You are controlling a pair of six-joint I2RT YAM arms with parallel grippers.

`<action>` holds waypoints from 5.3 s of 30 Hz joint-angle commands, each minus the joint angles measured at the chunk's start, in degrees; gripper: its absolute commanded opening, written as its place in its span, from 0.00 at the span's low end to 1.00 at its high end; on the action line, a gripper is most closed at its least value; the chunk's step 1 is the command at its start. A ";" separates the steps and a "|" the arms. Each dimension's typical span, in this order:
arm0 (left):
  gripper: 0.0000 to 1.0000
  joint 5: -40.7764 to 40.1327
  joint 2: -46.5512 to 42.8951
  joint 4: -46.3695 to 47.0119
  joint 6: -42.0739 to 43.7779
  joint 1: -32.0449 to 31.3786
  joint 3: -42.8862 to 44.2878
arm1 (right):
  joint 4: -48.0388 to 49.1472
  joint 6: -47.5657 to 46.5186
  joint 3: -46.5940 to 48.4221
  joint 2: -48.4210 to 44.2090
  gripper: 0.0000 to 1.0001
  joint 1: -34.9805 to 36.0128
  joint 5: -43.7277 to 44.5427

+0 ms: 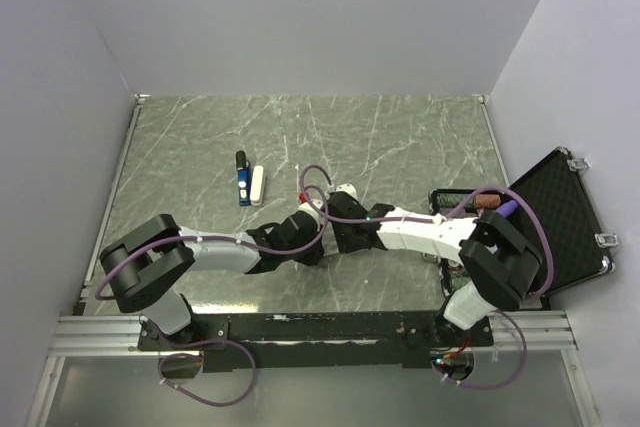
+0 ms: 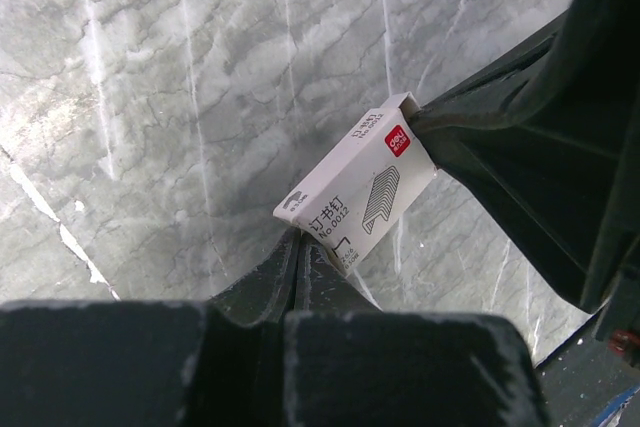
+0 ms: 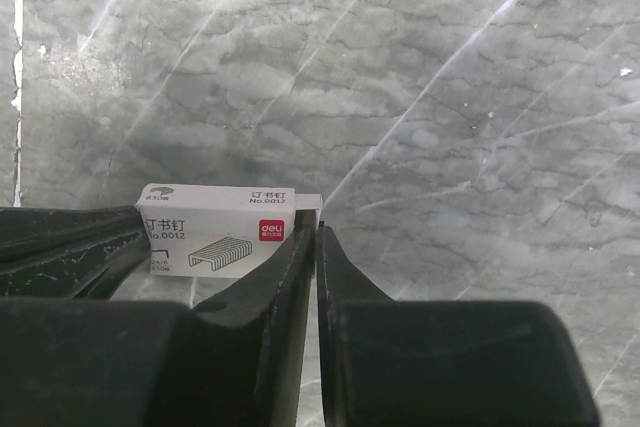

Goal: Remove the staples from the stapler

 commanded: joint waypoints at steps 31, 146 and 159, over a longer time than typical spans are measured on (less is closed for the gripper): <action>0.01 1.59 2.43 -2.04 0.94 -1.46 1.20 | -3.23 2.32 -4.61 -9.05 0.31 -0.75 2.19; 0.81 -24.34 -26.57 -27.45 2.86 -2.25 9.20 | -1.65 -8.66 -0.39 -30.85 1.00 -4.79 12.11; 0.99 -28.03 -30.53 -30.34 6.29 -2.25 15.87 | -7.79 -6.83 7.08 -33.67 1.00 -4.79 18.34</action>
